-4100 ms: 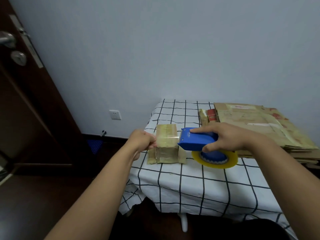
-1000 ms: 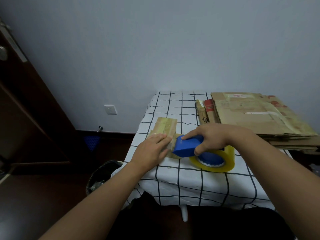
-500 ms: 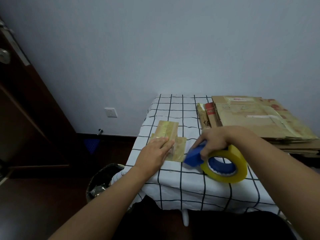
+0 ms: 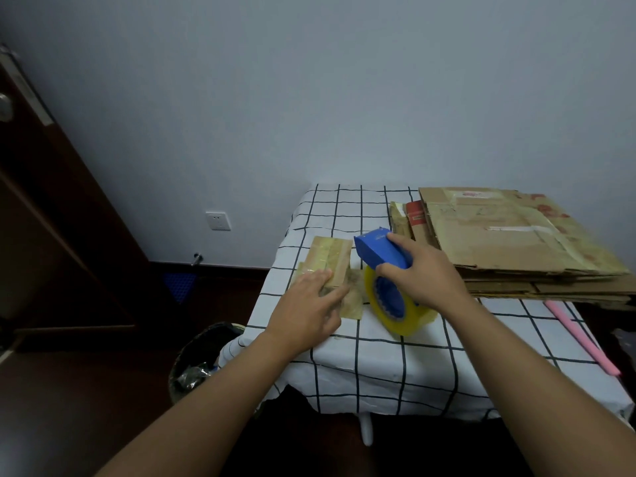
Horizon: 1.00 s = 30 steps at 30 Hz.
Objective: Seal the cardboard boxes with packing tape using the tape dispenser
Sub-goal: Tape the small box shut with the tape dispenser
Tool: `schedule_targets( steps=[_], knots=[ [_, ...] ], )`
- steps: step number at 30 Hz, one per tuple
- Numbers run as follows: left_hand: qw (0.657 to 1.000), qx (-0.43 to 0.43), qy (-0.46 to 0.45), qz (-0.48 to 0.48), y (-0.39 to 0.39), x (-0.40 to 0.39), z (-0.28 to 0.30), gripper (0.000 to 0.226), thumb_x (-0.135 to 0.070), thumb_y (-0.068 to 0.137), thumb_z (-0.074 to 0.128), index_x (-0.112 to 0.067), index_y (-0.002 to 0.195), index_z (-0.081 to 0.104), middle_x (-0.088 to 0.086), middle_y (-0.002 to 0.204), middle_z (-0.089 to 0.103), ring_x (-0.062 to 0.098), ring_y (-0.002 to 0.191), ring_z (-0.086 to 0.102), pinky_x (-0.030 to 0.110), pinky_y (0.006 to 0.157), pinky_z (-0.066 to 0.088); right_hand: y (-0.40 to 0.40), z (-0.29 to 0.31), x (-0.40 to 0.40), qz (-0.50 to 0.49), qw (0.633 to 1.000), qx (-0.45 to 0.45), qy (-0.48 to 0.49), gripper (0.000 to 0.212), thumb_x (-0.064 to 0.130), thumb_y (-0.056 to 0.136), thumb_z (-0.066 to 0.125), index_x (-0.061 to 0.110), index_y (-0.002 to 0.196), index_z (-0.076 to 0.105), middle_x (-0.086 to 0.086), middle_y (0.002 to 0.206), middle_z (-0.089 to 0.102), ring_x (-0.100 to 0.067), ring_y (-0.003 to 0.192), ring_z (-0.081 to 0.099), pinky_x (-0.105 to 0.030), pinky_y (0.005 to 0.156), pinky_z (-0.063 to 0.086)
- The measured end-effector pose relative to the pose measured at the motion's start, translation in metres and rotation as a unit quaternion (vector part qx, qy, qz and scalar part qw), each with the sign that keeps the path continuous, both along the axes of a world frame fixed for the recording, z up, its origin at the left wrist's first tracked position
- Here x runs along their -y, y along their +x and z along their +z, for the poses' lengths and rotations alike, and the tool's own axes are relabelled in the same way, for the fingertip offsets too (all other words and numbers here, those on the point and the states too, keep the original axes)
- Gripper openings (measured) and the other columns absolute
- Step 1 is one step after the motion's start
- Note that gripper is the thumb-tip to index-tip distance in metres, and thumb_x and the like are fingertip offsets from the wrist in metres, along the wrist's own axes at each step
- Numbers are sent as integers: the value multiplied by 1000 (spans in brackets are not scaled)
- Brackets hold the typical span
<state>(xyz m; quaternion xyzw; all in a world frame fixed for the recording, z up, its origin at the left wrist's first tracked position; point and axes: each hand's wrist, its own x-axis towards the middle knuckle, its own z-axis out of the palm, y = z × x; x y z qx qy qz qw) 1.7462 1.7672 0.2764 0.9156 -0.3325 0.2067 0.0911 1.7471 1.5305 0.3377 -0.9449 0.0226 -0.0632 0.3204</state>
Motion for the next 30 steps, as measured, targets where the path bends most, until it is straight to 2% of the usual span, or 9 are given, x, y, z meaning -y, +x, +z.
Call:
schedule_targets(
  steps=[9,11,13,16,18,21,23,27,30],
  knots=[
    [1000,-2,4,15,-1,4,-3,47,-28,75,69,-17,121,64,21,128,59,37,114,57,47,100,47,-7,-17,-10,-39,999,1,-37,68,57,86,56,45,150,33,1,123,51,-18,99,51,-37,72,49],
    [998,-44,-39,34,-3,4,1,57,-41,79,57,-21,132,51,10,128,59,25,117,51,40,106,40,-9,-19,-11,-42,998,3,-38,68,56,86,55,45,149,32,2,123,50,-17,96,50,-36,70,48],
    [987,-99,-108,65,-3,3,6,57,-50,79,47,-22,128,46,-2,120,60,14,113,45,34,111,32,-9,-20,-11,-43,998,5,-41,68,57,87,55,46,149,32,3,122,49,-16,94,49,-35,68,45],
    [970,-165,-148,96,1,5,8,50,-54,83,41,-25,121,57,-7,133,54,15,136,31,39,117,21,-10,-21,-11,-43,998,8,-38,67,57,87,55,46,149,32,5,114,47,-16,93,49,-34,65,42],
    [951,-197,-205,122,5,8,9,40,-49,92,43,-25,118,65,-5,139,49,15,138,26,34,111,22,-11,-21,-11,-43,998,7,-37,68,57,87,55,46,150,31,6,112,45,-16,93,49,-35,66,42],
    [917,-221,-284,175,11,8,13,28,-30,100,46,-20,119,64,0,130,54,18,127,40,26,99,33,-11,-22,-11,-44,998,4,-36,68,57,88,55,46,150,31,4,119,48,-16,95,49,-35,69,43],
    [909,-203,-300,207,13,6,14,24,-23,98,53,-16,117,65,-1,121,60,19,117,50,32,97,40,-11,-22,-10,-44,998,4,-34,68,58,88,55,46,150,31,4,120,49,-16,95,49,-36,70,44],
    [886,-197,-324,268,10,6,13,33,-33,93,64,-17,122,64,-1,122,54,18,115,49,31,95,40,-11,-24,-10,-46,998,9,-29,68,58,87,56,47,149,31,5,123,49,-15,95,47,-35,70,42],
    [893,-174,-300,287,7,9,12,34,-38,94,61,-17,121,66,1,123,58,20,113,53,35,98,36,-10,-26,-9,-47,998,11,-26,68,58,87,56,47,149,32,5,124,49,-15,96,47,-35,71,42]
  ],
)
